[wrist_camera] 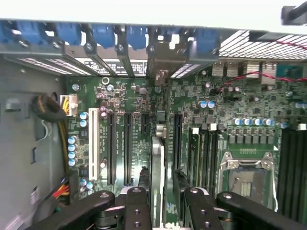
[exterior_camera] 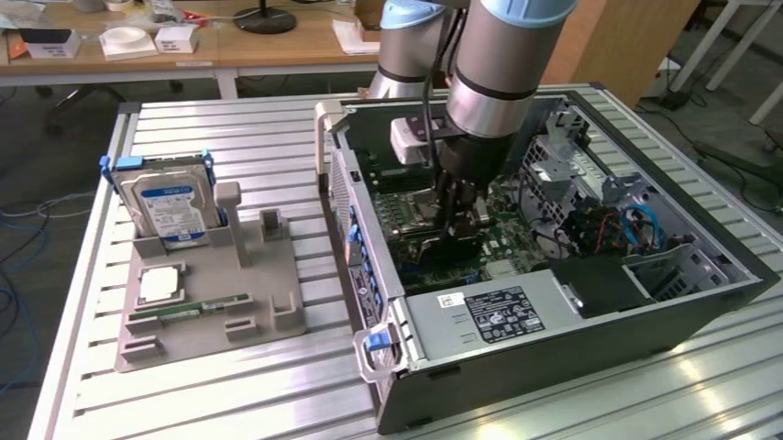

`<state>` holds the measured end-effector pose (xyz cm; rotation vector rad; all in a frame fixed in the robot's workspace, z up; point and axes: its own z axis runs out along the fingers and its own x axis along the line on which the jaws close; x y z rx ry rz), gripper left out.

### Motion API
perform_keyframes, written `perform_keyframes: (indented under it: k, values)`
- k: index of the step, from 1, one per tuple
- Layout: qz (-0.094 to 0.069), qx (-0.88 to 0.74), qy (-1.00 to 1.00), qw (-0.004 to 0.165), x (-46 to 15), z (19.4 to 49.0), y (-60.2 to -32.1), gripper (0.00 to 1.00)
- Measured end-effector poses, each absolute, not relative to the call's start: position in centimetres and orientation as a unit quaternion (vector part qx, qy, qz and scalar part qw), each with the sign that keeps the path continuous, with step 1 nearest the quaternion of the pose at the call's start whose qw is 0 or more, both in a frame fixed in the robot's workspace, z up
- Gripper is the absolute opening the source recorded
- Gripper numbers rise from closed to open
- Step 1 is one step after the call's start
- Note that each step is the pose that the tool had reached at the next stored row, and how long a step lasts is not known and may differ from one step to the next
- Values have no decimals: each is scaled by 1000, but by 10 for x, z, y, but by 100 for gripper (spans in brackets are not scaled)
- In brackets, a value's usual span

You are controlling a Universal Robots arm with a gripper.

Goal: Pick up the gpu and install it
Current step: 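Insert the gpu into the slot, then press down on the gpu until it lock into place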

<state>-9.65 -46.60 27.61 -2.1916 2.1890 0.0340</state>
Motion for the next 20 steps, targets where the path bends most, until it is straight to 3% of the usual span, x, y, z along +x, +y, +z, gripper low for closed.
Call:
perform_keyframes:
  k: [3, 6, 8, 20]
  values:
    - [12, -707, 706, 23, -96, 276, -466, 33]
    - [12, -707, 706, 23, -96, 276, -466, 14]
    - [12, -707, 706, 23, -96, 276, -466, 10]
    - [12, -707, 706, 23, -96, 276, -466, 10]
